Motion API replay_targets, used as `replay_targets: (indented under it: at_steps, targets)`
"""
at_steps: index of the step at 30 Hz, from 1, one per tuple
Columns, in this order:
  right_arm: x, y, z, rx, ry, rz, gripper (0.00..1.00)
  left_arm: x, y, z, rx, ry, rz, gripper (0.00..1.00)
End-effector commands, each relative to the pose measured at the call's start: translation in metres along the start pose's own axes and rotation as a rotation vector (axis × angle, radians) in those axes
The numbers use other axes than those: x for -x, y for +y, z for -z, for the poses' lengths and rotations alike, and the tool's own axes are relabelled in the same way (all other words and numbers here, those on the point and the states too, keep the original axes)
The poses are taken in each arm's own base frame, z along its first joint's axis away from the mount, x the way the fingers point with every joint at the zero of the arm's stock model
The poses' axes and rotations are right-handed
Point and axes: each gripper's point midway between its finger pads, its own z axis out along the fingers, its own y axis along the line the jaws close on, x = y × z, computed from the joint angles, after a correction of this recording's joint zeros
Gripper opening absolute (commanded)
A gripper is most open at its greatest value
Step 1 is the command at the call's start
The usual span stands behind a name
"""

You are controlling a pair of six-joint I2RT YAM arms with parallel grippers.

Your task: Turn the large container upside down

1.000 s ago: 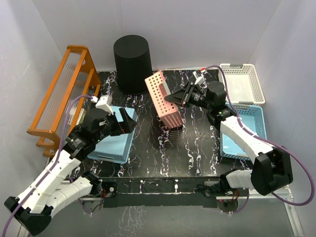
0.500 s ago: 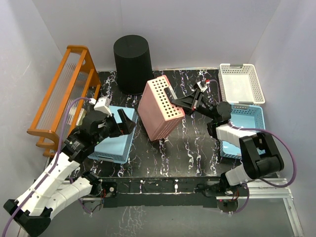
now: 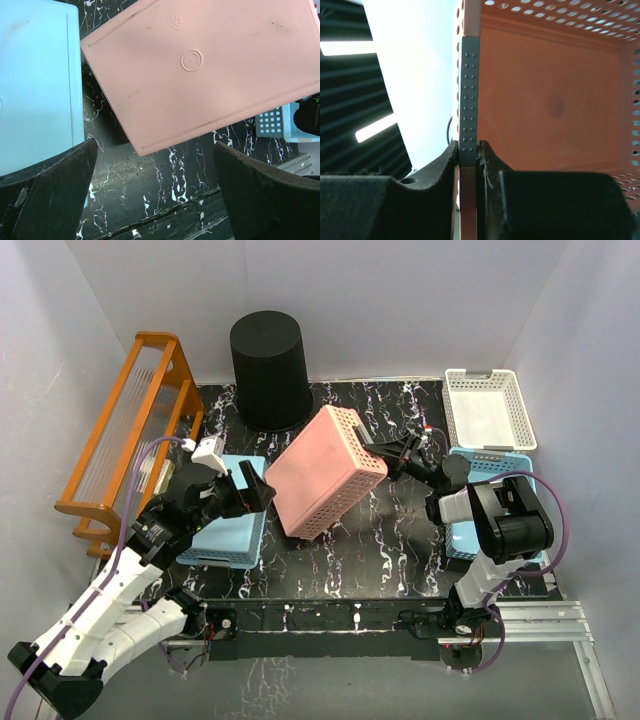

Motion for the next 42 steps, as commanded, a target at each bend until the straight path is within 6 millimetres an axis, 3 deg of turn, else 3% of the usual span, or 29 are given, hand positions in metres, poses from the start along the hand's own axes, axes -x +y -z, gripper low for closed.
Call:
replay_targets:
  at_steps: [1,9,13,23,29,34,38,42]
  targets:
    - [-0.003,-0.001,0.022,0.039,0.042,0.181,0.2,0.008,-0.005,0.003,-0.02,-0.028,-0.011,0.99]
    - [0.05,-0.045,0.018,-0.309,-0.043,0.372,0.62,0.004,-0.014,-0.004,-0.059,0.008,-0.022,0.99]
    - [0.085,-0.051,0.031,-0.593,-0.163,0.54,0.79,-0.003,-0.021,-0.011,-0.099,0.042,-0.026,0.99]
    - [0.128,-0.031,0.063,-0.888,-0.356,0.773,0.97,-0.021,-0.031,-0.029,-0.155,0.142,-0.047,0.99]
    - [0.153,-0.015,0.095,-1.123,-0.496,0.897,0.98,-0.034,-0.038,-0.038,-0.206,0.195,-0.044,0.99]
    - [0.153,-0.014,0.102,-1.294,-0.539,0.968,0.98,-0.047,-0.042,-0.046,-0.228,0.262,-0.051,0.99]
    - [0.126,-0.014,0.083,-1.229,-0.476,1.003,0.98,-0.062,-0.045,-0.052,-0.232,0.322,-0.071,0.99]
    - [0.095,-0.01,0.081,-1.166,-0.439,1.034,0.98,-0.085,-0.044,-0.065,-0.232,0.38,-0.115,0.99]
